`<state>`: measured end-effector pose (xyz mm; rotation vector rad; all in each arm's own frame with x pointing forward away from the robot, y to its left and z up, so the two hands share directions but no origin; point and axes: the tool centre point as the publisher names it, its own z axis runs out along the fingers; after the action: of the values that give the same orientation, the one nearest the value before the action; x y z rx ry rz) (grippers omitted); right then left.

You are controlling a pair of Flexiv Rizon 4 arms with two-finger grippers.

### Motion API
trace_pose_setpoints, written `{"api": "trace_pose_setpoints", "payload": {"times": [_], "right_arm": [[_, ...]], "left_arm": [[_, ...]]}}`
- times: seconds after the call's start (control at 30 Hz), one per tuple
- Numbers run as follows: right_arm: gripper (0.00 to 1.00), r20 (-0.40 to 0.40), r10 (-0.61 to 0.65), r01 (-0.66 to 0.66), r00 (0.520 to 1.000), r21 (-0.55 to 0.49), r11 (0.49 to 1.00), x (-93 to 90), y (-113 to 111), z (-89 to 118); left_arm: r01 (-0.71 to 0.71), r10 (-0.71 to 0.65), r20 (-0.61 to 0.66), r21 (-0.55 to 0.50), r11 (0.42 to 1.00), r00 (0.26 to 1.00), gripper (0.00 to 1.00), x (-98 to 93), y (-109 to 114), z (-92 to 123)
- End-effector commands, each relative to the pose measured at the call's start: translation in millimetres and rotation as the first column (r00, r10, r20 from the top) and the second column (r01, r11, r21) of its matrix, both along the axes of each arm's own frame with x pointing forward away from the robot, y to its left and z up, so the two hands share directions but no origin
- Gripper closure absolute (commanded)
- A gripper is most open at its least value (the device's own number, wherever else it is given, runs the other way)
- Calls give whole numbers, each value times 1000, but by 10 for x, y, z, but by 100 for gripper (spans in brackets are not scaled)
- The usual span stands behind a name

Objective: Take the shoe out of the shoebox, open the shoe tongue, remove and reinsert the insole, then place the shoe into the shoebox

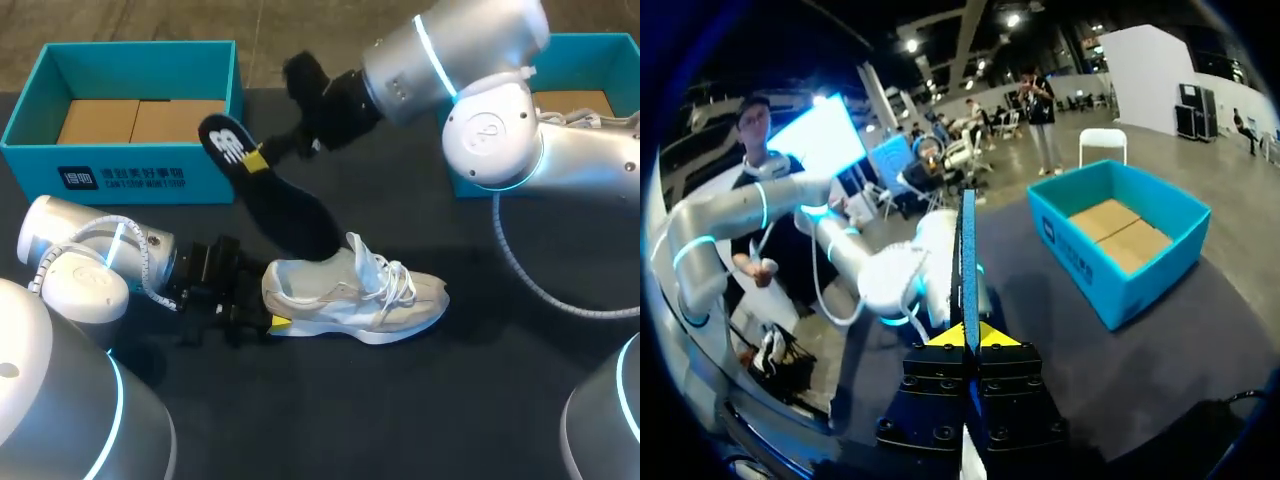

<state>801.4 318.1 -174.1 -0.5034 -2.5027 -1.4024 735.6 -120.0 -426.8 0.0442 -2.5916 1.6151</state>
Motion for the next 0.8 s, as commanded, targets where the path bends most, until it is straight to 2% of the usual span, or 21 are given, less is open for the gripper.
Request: {"api": "trace_pose_setpoints", "payload": {"times": [0.03, 0.1, 0.23, 0.33, 0.37, 0.47, 0.8], "right_arm": [[100, -20, -20, 20, 1000, 26, 999, 60, 53, 162], [100, -36, -49, 51, 998, 56, 997, 116, 59, 274], [100, -139, -86, 104, 987, 130, 986, 192, 93, 468], [100, -189, -97, 130, 977, 176, 976, 203, 144, 644], [100, -227, -85, 131, 970, 199, 971, 203, 168, 726], [100, -268, -75, 144, 960, 248, 958, 220, 133, 880], [100, -272, -148, 229, 951, 294, 928, 129, -38, 1481]], "left_arm": [[0, 0, 0, 3, 1000, 1000, 100, 26, -21, -49], [0, 0, 0, 3, 1000, 1000, 100, 26, -21, -49], [0, 0, 0, 3, 1000, 1000, 100, 26, -21, -49], [0, 0, 0, 3, 1000, 1000, 100, 26, -21, -49], [0, 0, 0, 3, 1000, 1000, 100, 26, -21, -49], [0, 0, 0, 3, 1000, 1000, 100, 26, -21, -49], [0, 0, 0, 3, 1000, 1000, 100, 26, -21, -49]]}}
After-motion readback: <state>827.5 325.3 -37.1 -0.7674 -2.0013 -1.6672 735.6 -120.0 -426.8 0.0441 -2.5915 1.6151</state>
